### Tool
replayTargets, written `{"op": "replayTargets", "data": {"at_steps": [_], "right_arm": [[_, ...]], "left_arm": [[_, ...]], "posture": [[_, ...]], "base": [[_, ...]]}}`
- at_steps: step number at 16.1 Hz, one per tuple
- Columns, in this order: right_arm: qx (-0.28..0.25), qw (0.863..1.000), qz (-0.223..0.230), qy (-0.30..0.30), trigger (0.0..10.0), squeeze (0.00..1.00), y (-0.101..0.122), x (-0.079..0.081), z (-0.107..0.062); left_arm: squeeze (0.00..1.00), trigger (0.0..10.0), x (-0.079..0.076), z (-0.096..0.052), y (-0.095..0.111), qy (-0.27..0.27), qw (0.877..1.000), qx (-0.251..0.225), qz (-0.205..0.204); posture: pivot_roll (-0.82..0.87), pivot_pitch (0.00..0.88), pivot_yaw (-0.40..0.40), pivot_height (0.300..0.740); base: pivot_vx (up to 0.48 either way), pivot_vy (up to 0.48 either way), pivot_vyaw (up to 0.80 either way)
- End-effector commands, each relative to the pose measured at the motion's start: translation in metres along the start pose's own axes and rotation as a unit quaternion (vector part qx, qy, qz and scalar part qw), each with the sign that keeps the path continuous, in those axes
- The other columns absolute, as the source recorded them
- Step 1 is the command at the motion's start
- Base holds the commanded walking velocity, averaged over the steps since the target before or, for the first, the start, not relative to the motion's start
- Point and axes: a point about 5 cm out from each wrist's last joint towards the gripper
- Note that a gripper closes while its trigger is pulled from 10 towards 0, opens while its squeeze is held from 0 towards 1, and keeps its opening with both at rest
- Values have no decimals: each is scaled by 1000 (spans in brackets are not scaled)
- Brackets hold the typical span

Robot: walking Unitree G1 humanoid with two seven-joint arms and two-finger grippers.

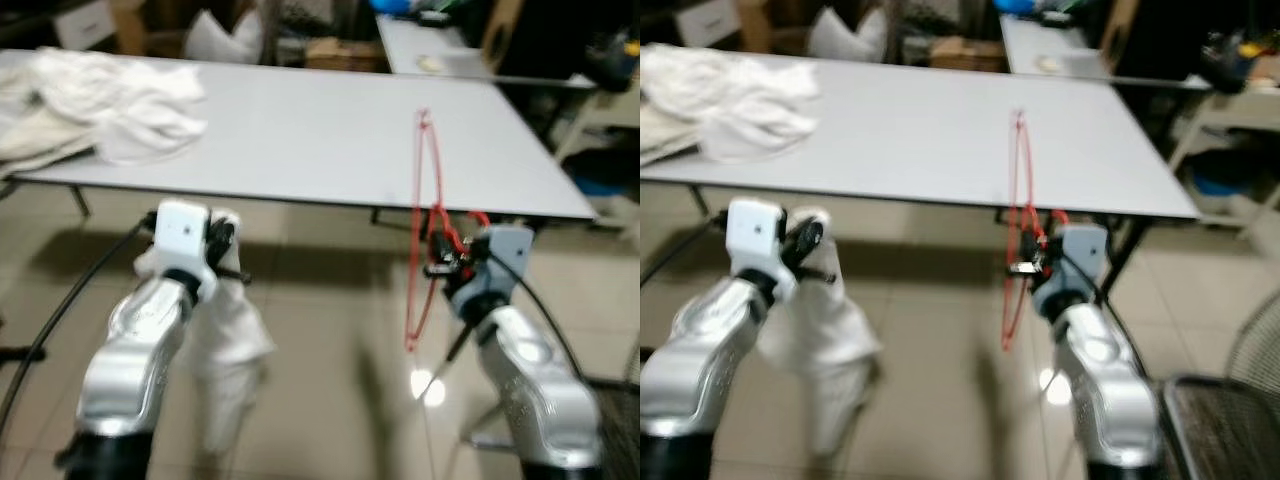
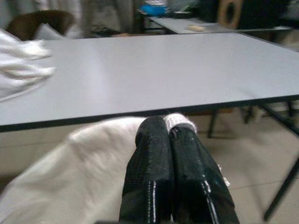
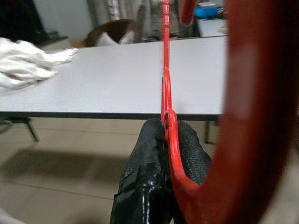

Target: Hang hanger

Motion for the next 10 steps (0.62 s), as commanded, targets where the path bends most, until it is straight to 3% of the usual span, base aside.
{"op": "replayTargets", "data": {"at_steps": [1,7,10], "right_arm": [[-14,1000,-1,15,10000,0,9,6,2],[-3,998,-34,50,10000,0,28,3,5],[5,999,-33,42,10000,0,25,0,5]], "left_arm": [[0,10000,4,1,7,2,1000,-16,9],[0,10000,14,17,34,-2,998,-57,7],[0,10000,13,21,36,-3,998,-55,13]], "posture": [[19,0,-23,740],[3,0,-10,740],[5,0,9,740]], "base": [[379,0,0],[382,0,0],[391,0,-769]]}}
Point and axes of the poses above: a point about 5 cm out from each wrist's last joint towards the gripper, its own z axis pointing out of the wrist towards the gripper, its own y axis along the axis of the wrist's last joint, x = y × z, and after that the axes turned 9 degrees about z, right-handed
